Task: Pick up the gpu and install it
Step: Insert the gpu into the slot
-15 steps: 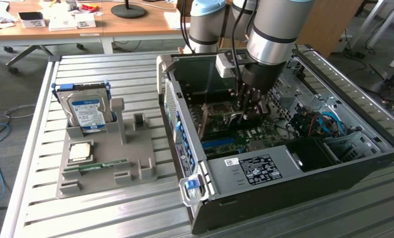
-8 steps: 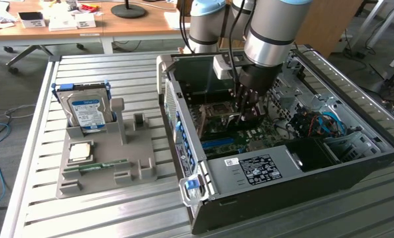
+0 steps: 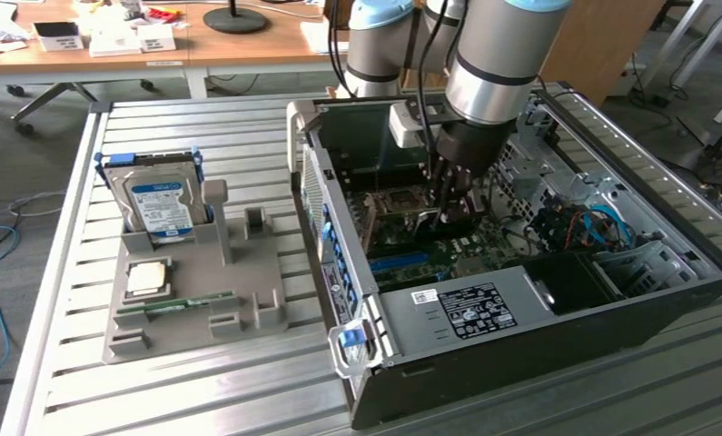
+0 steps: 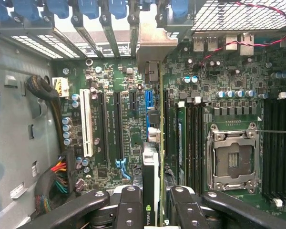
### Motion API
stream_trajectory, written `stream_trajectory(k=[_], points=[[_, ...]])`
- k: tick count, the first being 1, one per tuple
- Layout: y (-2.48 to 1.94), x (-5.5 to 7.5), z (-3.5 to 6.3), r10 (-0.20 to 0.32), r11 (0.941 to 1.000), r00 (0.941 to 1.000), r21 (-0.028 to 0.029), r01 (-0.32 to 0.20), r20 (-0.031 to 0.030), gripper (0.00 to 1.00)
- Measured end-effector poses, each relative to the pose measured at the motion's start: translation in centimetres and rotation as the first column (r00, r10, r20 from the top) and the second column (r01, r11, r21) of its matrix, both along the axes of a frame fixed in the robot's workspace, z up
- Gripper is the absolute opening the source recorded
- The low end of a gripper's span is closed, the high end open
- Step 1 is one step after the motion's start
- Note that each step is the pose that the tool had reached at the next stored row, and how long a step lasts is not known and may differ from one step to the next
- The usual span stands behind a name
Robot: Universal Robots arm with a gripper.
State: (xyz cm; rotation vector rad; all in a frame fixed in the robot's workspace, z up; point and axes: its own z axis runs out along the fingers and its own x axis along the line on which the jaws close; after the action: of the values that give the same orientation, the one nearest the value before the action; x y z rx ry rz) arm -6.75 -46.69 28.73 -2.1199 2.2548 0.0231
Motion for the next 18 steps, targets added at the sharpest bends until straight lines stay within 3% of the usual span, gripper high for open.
stream_trajectory(k=[18], points=[[-0.24,-0.13,-0.31,0.0,1.0,1.0,-0.0002,0.0,0.0,0.27]])
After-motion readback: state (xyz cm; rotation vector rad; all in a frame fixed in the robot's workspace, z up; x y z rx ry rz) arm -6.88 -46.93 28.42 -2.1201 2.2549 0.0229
